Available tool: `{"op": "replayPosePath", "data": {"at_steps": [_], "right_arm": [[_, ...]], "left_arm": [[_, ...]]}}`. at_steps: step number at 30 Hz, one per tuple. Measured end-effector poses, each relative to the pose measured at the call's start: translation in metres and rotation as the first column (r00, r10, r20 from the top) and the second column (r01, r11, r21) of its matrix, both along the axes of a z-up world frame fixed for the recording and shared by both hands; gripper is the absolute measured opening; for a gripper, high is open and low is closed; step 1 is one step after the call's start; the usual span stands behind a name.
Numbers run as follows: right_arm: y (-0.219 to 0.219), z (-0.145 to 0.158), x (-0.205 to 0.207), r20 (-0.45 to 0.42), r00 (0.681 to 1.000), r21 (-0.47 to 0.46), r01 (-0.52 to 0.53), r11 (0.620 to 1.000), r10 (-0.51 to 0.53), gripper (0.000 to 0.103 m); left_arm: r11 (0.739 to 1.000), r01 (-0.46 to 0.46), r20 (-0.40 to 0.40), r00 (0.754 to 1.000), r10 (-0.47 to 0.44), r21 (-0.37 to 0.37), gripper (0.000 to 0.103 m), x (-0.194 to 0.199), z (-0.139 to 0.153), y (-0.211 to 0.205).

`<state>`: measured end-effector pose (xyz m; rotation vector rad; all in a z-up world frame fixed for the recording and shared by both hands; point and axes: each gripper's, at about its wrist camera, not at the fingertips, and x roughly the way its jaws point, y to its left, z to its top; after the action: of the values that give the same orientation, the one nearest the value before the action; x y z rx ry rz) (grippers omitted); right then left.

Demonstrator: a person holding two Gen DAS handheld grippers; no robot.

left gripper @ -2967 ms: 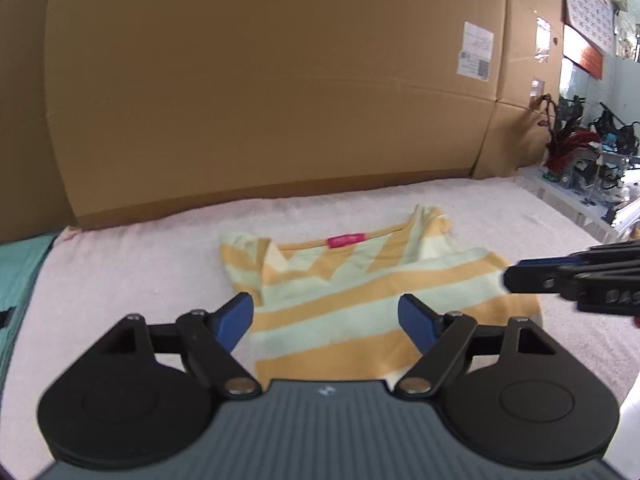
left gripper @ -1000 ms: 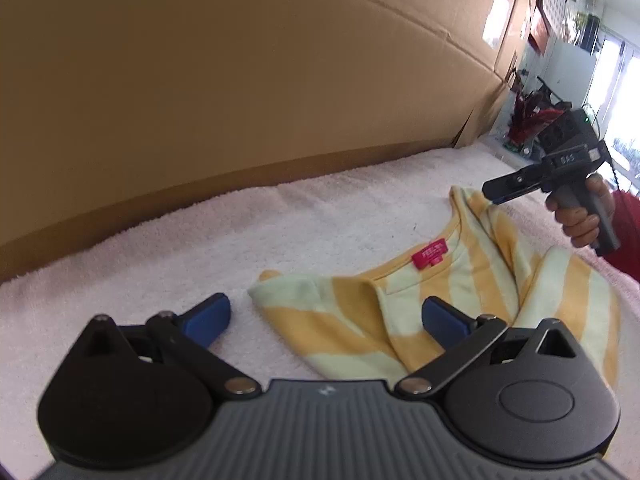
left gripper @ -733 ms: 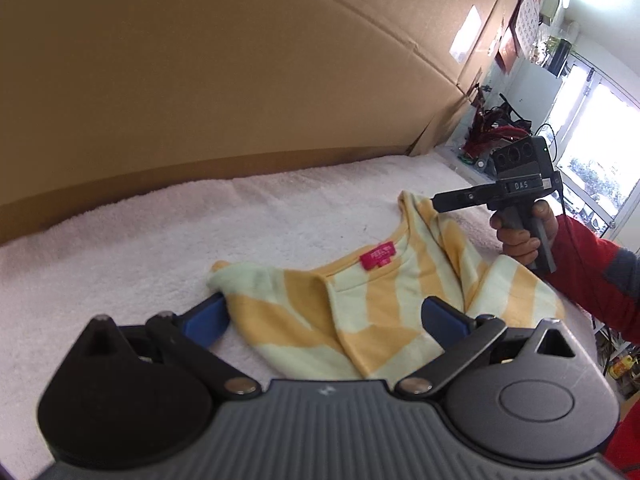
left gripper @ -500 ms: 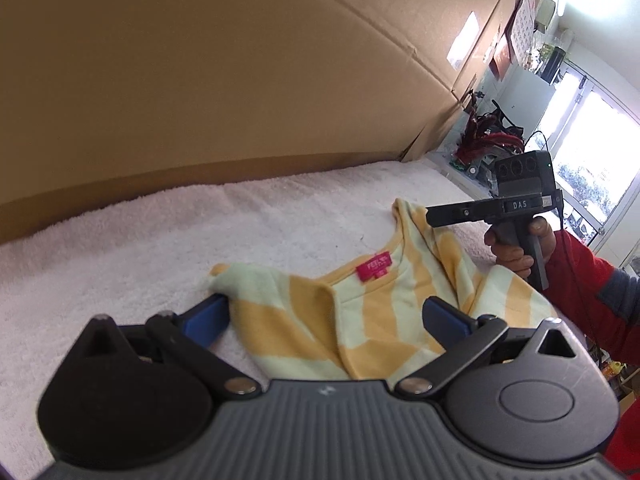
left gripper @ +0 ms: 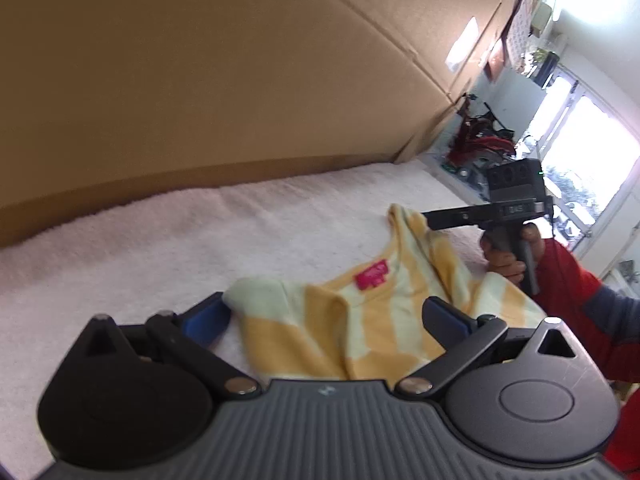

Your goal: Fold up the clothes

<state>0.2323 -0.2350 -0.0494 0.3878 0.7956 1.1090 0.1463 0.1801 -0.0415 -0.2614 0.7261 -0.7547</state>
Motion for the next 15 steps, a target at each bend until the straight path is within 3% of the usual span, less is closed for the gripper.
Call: {"op": "replayPosePath", "data": {"at_steps": [6, 15], "right_arm": [[-0.001, 0.0, 0.0, -0.003, 1.0, 0.006, 0.0, 1.0, 0.0, 0.055], [0.0, 0.0, 0.0, -0.002, 1.0, 0.009, -0.003, 1.0, 0.003, 0.056]], "left_arm": [[1.0, 0.013, -0.033, 0.999, -0.013, -0.001, 0.094, -0.008, 0.003, 0.009], [0.992, 0.017, -0.147, 0.989, -0.036, -0.127, 0.102, -0.006, -0.001, 0.022]]}}
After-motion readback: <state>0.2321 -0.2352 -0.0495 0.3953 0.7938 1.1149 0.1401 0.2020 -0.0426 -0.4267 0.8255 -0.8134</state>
